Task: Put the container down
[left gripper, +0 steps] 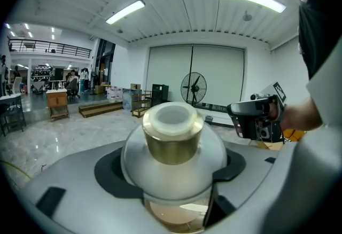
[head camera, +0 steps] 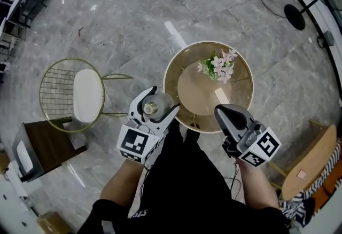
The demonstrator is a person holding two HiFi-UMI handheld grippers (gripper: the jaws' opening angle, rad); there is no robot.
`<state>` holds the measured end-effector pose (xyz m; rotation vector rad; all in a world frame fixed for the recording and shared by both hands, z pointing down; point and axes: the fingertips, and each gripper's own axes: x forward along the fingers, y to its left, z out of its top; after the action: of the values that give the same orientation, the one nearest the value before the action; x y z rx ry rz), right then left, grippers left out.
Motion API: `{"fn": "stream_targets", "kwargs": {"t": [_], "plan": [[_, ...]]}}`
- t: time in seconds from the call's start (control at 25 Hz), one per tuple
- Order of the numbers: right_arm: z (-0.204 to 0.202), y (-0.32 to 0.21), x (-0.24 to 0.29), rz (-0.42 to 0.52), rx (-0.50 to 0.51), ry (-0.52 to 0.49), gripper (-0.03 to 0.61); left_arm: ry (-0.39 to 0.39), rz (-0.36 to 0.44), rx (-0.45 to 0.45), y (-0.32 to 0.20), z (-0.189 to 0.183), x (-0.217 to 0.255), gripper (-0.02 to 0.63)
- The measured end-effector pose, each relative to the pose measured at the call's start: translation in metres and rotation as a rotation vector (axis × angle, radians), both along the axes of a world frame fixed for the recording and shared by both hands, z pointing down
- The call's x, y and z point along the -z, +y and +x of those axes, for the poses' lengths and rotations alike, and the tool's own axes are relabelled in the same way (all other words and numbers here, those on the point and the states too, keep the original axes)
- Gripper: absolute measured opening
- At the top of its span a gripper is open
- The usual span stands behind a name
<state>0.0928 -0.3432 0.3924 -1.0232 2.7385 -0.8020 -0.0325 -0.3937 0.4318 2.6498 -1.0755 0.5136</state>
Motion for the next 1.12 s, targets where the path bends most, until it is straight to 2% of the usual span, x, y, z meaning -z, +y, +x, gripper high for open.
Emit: {"fn": "stream_targets", "kwargs": {"t": [0.16, 0.44, 0.8, 1.12], "plan": [[-0.008, -0.024, -0.038, -0.034, -0.004, 0.006, 0.015, -0.007, -0.010, -0.018, -0.026, 0.001, -0.044, 0.344], [-0.010, -0.048, -0.117, -0.104, 0.004, 0.037, 0.015, 0.004, -0.047, 0.001, -0.054, 0.005, -0.120, 0.344], [-0.020, -0.071, -0.188, -0.137, 0.028, 0.068, 0.015, -0.027, -0.123, 0.015, -0.061, -0.001, -0.214, 0.344], [-0.037, -0.068, -0.249, -0.168, 0.076, 0.082, 0.015, -0.056, -0.116, 0.008, -0.066, -0.003, -0.283, 0.344]]}}
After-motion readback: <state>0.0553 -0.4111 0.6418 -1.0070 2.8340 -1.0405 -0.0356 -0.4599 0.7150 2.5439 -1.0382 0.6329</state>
